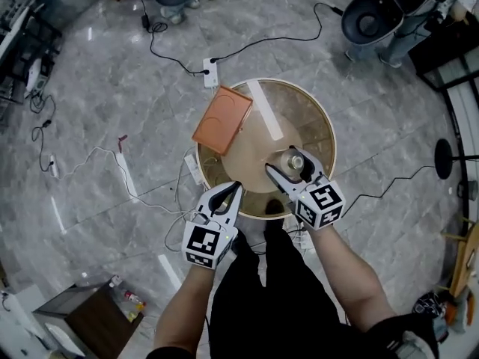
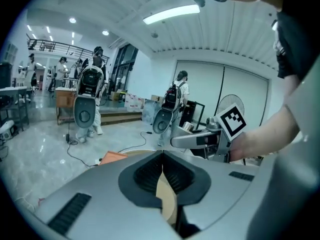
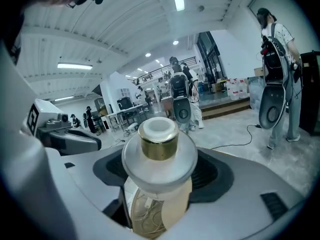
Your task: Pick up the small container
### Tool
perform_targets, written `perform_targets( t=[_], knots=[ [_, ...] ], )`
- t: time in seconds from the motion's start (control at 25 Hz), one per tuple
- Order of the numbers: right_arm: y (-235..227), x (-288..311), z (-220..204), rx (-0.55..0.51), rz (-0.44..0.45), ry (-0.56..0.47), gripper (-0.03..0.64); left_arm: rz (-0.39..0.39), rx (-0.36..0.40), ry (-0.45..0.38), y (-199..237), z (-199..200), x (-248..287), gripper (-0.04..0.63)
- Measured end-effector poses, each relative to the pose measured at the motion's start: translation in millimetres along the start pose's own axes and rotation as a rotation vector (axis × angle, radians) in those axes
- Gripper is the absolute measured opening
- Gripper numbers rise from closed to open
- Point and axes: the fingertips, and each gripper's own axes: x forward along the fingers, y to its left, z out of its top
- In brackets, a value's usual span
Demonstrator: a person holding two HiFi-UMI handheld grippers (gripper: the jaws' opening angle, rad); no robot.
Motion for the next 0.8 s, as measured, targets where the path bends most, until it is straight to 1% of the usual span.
perform_targets(
  t=[0.12,0.2,0.4,0.48,0.72,0.8],
  knots=[
    [25.5,-34.3,41.9,-0.017,0.022,-0.027,0.342,-0.013,0.068,-0.014,-19.0,45.4,-24.6,0.017],
    [44.5,-53.6,60.9,-0.039,0.045,-0.029,0.342,-0.015,0.099,-0.025,-28.8,69.6,-39.2,0.017],
    [94.3,-98.1,90.7,-0.061,0.114,-0.028,0.342,0.017,0.074,-0.069,-39.0,113.9,-80.1,0.017],
    [111.2,-113.4,102.5,-0.06,0.141,-0.039,0.342,0.032,0.077,-0.078,-40.2,126.6,-93.9,0.017],
    [150.4,-143.5,127.3,-0.004,0.215,-0.078,0.342,0.079,0.08,-0.085,-44.5,148.0,-135.6,0.017],
    [160.8,-152.0,135.0,-0.009,0.229,-0.096,0.342,0.083,0.078,-0.097,-49.8,153.7,-148.4,0.017]
  ],
)
